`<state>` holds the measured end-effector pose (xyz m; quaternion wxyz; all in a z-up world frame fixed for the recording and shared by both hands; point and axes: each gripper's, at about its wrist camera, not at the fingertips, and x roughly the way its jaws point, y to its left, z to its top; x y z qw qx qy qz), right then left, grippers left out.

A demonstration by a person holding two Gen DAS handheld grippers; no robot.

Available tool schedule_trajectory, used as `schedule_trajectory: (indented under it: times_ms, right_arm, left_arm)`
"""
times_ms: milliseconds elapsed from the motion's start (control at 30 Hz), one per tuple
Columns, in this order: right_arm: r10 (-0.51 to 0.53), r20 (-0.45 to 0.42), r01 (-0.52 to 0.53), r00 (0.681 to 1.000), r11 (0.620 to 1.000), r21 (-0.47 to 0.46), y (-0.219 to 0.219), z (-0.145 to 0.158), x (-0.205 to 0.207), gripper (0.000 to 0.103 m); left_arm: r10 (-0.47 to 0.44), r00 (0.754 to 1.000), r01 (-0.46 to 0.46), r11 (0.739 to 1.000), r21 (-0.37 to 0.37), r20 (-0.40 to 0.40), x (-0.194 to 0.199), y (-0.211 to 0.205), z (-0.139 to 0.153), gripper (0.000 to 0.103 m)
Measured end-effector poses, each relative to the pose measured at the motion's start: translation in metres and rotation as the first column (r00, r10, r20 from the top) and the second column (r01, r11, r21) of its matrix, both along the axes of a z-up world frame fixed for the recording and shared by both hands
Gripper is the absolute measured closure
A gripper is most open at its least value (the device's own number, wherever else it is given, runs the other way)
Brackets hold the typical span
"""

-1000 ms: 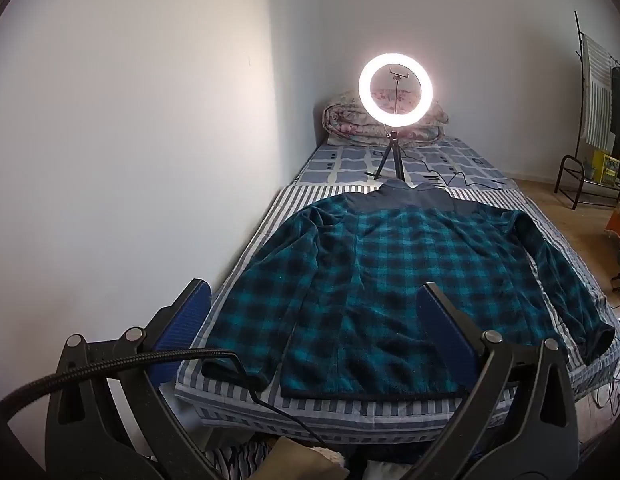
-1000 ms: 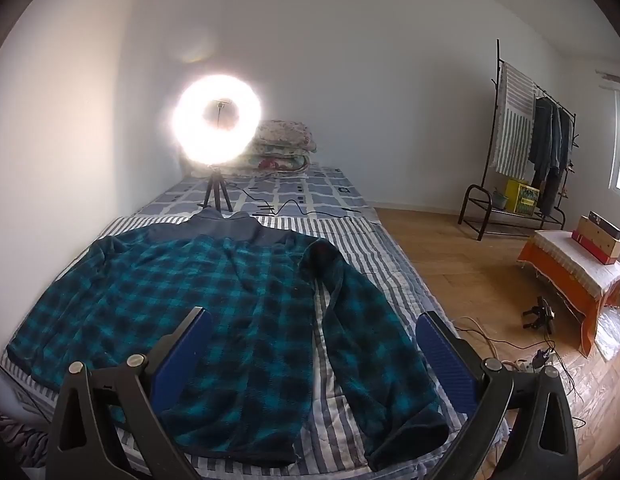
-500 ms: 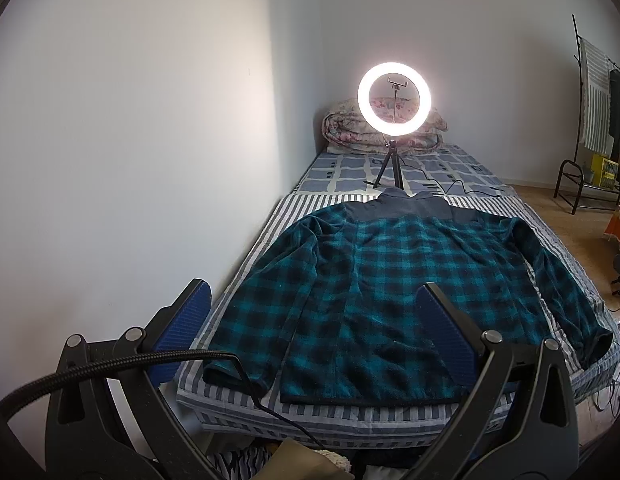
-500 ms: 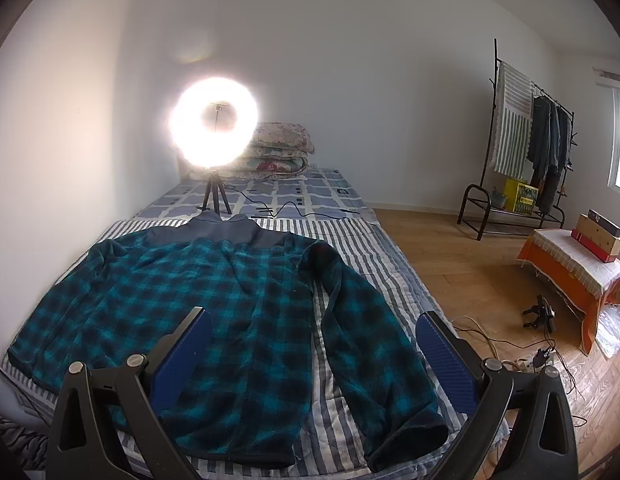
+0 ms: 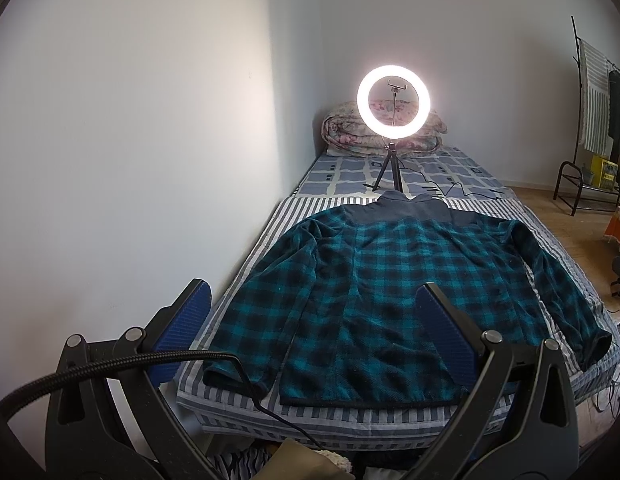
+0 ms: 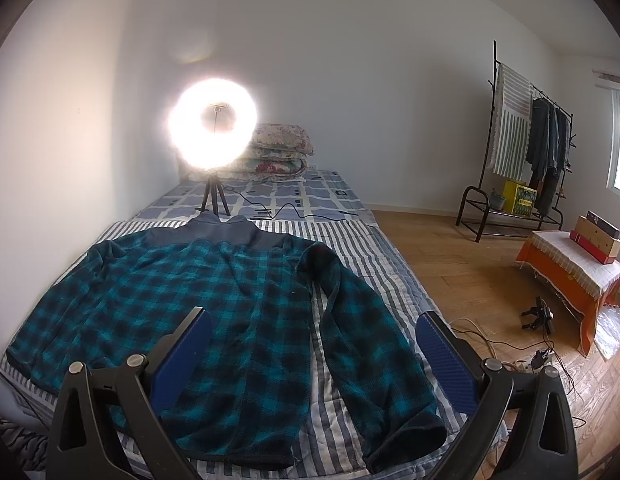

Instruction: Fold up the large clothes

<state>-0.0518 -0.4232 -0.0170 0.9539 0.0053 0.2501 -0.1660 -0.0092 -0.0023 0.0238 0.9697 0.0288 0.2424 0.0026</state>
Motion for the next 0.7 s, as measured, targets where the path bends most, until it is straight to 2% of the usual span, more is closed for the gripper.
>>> schedule_trajectory:
  times_ms: [700]
  right_arm:
    - [0.0,0.002,0.0,1.0,1.0,-0.002,-0.0002,0.0001,-0.0003,0.0]
  left_arm:
    - [0.001,1.0,-0.001,1.0,0.0,0.003,-0.003,-0.0021,-0.0016,0.0]
